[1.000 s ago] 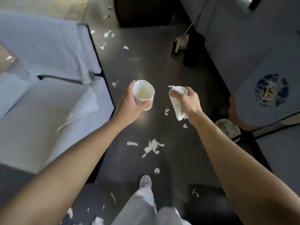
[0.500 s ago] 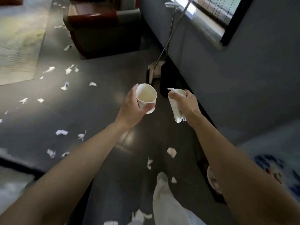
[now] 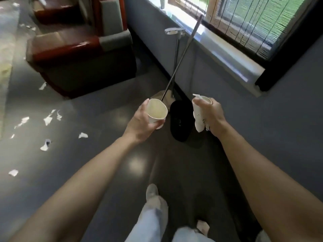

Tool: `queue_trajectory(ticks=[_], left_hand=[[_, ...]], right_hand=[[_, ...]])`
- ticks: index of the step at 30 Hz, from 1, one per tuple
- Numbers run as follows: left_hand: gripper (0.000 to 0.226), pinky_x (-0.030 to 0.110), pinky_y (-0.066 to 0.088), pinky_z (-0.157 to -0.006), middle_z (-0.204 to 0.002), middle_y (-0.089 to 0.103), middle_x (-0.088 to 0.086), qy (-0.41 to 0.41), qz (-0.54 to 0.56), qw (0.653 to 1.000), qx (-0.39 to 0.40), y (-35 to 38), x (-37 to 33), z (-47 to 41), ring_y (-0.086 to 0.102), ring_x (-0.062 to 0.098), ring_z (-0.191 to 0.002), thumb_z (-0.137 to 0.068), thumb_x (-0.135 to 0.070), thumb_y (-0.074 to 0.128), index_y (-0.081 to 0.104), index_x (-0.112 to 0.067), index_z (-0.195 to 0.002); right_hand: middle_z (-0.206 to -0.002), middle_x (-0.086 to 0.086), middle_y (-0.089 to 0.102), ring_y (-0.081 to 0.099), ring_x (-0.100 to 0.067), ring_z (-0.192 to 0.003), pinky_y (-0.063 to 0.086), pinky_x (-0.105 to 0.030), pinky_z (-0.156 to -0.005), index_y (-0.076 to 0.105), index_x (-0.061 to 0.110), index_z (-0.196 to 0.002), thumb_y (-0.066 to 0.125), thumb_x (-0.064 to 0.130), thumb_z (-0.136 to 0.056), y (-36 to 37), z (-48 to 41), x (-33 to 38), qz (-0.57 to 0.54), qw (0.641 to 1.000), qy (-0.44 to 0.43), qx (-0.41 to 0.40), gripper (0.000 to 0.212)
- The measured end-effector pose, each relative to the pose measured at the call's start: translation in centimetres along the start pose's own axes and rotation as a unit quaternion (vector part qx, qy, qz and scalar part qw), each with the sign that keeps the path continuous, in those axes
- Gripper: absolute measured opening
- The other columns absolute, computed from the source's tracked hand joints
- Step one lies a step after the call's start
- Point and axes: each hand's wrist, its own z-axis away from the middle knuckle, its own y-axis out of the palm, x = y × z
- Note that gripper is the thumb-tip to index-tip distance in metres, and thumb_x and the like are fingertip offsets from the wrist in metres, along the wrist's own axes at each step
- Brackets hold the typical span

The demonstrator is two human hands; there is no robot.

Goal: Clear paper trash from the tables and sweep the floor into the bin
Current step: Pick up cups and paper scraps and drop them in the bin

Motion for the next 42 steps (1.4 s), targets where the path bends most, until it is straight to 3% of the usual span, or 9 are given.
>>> queue_trajectory(ticks=[7, 11, 14, 18, 22, 27, 31, 34, 42], left_hand=[[0.092, 0.036, 0.037, -0.104, -0.141, 0.045, 0.011, 0.029, -0.043, 0.991, 0.127, 3.1, 1.5, -18.3, 0.043, 0.024, -0.129, -0.078, -0.044, 0.073, 0.022, -0.011, -0.148], [0.090, 0.041, 0.038, -0.104, -0.138, 0.049, 0.008, 0.036, -0.061, 0.975, 0.210, 7.9, 2.7, -26.5, 0.045, 0.023, -0.126, -0.078, -0.045, 0.072, 0.024, -0.014, -0.147], [0.088, 0.040, 0.034, -0.108, -0.143, 0.043, 0.008, 0.045, -0.079, 0.962, 0.257, 11.9, 4.4, -31.4, 0.040, 0.024, -0.132, -0.080, -0.043, 0.071, 0.025, -0.013, -0.148], [0.088, 0.040, 0.030, -0.111, -0.148, 0.035, 0.005, 0.033, -0.121, 0.947, 0.296, 18.3, 8.1, -36.7, 0.034, 0.024, -0.136, -0.083, -0.047, 0.067, 0.019, -0.017, -0.150], [0.088, 0.043, 0.035, -0.107, -0.146, 0.039, 0.004, 0.023, -0.134, 0.928, 0.346, 25.2, 13.3, -40.2, 0.038, 0.025, -0.134, -0.083, -0.047, 0.067, 0.020, -0.015, -0.150], [0.105, 0.040, 0.033, -0.106, -0.153, 0.029, 0.007, 0.023, -0.185, 0.887, 0.422, 33.1, 21.0, -43.0, 0.030, 0.029, -0.136, -0.083, -0.052, 0.065, -0.006, -0.019, -0.152], [0.096, 0.037, 0.030, -0.108, -0.154, 0.025, 0.009, 0.019, -0.194, 0.881, 0.430, 35.5, 25.4, -44.7, 0.027, 0.029, -0.139, -0.088, -0.047, 0.061, -0.006, -0.020, -0.152], [0.085, 0.034, 0.027, -0.110, -0.155, 0.024, 0.008, 0.015, -0.191, 0.888, 0.418, 35.0, 26.9, -45.7, 0.024, 0.025, -0.141, -0.092, -0.042, 0.056, 0.001, -0.020, -0.153], [0.080, 0.035, 0.026, -0.115, -0.156, 0.023, 0.008, 0.024, -0.157, 0.907, 0.391, 28.7, 23.1, -47.1, 0.023, 0.024, -0.143, -0.093, -0.039, 0.057, 0.008, -0.019, -0.153]], right_hand=[[-0.083, -0.011, 0.056, 0.053, -0.021, -0.069, 0.042, -0.034, -0.062, 0.054, 0.005, -0.099, 0.059, 0.042, -0.073, 0.1, -13.5, 1.1, -0.037, 0.996, 0.056, -0.054, 0.046], [-0.094, -0.013, 0.066, 0.062, -0.026, -0.076, 0.039, -0.024, -0.046, 0.061, 0.017, -0.109, 0.060, 0.040, -0.085, -1.0, -20.6, -1.6, -0.017, 0.989, 0.112, -0.094, 0.033], [-0.095, -0.010, 0.070, 0.067, -0.030, -0.082, 0.040, -0.025, -0.048, 0.063, 0.024, -0.103, 0.060, 0.045, -0.082, -1.2, -25.7, -4.5, -0.011, 0.982, 0.155, -0.108, 0.031], [-0.091, -0.011, 0.071, 0.069, -0.028, -0.080, 0.054, -0.037, -0.063, 0.065, 0.027, -0.100, 0.062, 0.051, -0.070, -0.7, -32.7, -9.7, -0.028, 0.972, 0.204, -0.115, 0.039], [-0.089, -0.008, 0.070, 0.068, -0.023, -0.081, 0.053, -0.037, -0.072, 0.066, 0.025, -0.095, 0.063, 0.056, -0.062, 0.5, -38.9, -16.6, -0.050, 0.959, 0.248, -0.124, 0.045], [-0.089, -0.003, 0.064, 0.063, -0.024, -0.084, 0.049, -0.038, -0.077, 0.062, 0.024, -0.082, 0.068, 0.040, -0.081, 2.8, -45.4, -27.0, -0.048, 0.943, 0.292, -0.152, 0.016], [-0.108, -0.007, 0.061, 0.057, -0.021, -0.091, 0.043, -0.031, -0.076, 0.064, 0.016, -0.111, 0.060, 0.040, -0.090, 4.7, -47.9, -32.0, -0.009, 0.940, 0.312, -0.141, 0.032], [-0.131, -0.007, 0.056, 0.054, -0.024, -0.116, 0.041, -0.029, -0.089, 0.053, 0.019, -0.135, 0.058, 0.045, -0.091, 6.2, -48.7, -33.0, -0.001, 0.940, 0.326, -0.104, 0.051], [-0.149, -0.007, 0.042, 0.042, -0.026, -0.133, 0.033, -0.032, -0.104, 0.038, 0.019, -0.147, 0.055, 0.038, -0.095, 6.9, -47.8, -27.1, 0.069, 0.943, 0.321, -0.061, 0.058]])
